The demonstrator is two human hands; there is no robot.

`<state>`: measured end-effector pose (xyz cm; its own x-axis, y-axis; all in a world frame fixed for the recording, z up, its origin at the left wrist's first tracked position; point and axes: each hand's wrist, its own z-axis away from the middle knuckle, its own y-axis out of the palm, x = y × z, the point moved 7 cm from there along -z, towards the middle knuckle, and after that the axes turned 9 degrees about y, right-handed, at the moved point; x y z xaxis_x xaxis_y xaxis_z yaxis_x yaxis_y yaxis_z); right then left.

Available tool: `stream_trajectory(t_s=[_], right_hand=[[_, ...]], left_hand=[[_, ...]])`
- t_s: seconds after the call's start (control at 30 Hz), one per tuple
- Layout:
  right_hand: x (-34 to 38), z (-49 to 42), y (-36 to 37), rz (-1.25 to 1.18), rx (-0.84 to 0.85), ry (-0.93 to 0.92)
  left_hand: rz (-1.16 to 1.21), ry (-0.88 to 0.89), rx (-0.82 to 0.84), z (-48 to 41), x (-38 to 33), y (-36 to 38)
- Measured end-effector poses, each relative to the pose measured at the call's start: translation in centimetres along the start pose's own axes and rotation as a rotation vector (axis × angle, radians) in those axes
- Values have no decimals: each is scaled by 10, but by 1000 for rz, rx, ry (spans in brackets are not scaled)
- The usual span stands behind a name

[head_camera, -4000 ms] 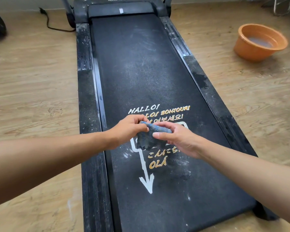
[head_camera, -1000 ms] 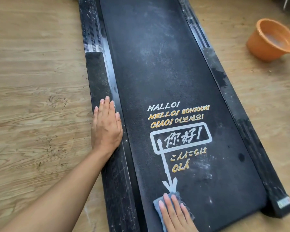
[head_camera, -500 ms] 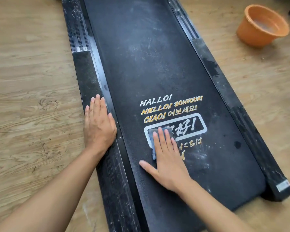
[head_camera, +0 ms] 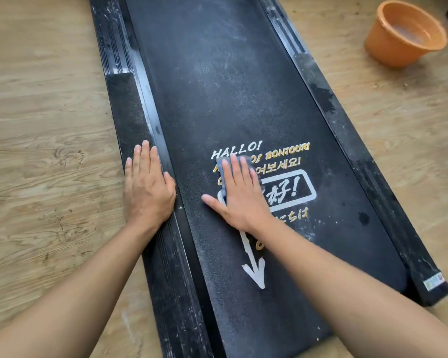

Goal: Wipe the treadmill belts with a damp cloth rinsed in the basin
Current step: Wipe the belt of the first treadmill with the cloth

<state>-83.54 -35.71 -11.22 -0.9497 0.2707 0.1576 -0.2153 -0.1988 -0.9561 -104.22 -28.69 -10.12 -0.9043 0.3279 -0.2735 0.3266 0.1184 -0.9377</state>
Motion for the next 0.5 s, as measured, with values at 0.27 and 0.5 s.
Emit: stream_trajectory(t_s=[0.27,0.5], right_hand=[[-19,34,7,58,12,-49],[-90,205,45,87,70,-51]], left_hand=[[-18,27,12,1,-3,-2],[-27,35,22,1,-1,2]])
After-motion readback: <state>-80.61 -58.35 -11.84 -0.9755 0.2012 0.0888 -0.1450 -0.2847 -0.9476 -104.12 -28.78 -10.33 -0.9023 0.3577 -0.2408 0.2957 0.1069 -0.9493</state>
